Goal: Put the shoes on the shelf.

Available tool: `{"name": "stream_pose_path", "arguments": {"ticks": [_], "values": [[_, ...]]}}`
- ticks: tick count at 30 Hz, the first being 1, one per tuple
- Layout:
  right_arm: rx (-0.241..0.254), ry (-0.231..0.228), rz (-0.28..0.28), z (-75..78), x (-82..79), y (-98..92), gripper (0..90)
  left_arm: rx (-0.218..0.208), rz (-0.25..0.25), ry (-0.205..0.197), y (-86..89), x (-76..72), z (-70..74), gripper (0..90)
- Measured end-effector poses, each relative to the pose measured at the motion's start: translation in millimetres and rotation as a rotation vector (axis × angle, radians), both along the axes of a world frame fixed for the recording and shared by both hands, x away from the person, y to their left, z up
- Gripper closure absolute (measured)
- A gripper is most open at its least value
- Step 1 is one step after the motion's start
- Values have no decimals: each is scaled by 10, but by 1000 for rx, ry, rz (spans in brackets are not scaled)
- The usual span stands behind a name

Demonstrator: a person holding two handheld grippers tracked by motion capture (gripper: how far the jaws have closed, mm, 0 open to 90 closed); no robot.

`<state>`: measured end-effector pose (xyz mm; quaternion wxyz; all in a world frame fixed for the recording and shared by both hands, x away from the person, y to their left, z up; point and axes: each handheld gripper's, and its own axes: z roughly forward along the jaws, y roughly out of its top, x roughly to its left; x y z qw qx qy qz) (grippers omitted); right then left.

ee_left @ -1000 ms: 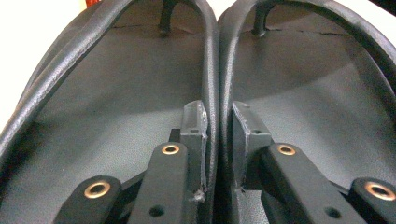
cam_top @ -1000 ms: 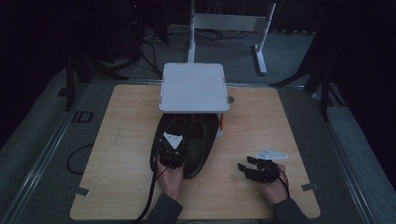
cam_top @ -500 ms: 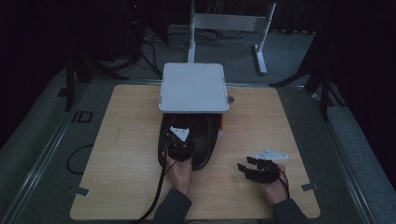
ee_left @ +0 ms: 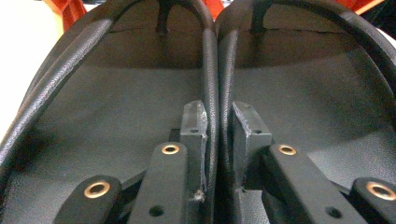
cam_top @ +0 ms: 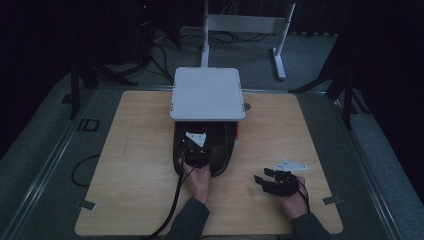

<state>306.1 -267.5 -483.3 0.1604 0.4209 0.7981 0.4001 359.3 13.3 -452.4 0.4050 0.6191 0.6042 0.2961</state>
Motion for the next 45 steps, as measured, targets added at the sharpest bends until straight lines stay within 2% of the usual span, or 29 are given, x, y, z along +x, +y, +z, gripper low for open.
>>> {"name": "stream_pose_path", "arguments": {"ticks": [21,38,45], "values": [[-1,7,2,-8,0,5,460,-16,40,-14,-62,214,-10,760],[-2,9,0,-12,3,3,460,12,56,-17,-102,359,15,756],[-1,11,1,-14,6,7,460,26,69,-31,-134,441,42,755]]}}
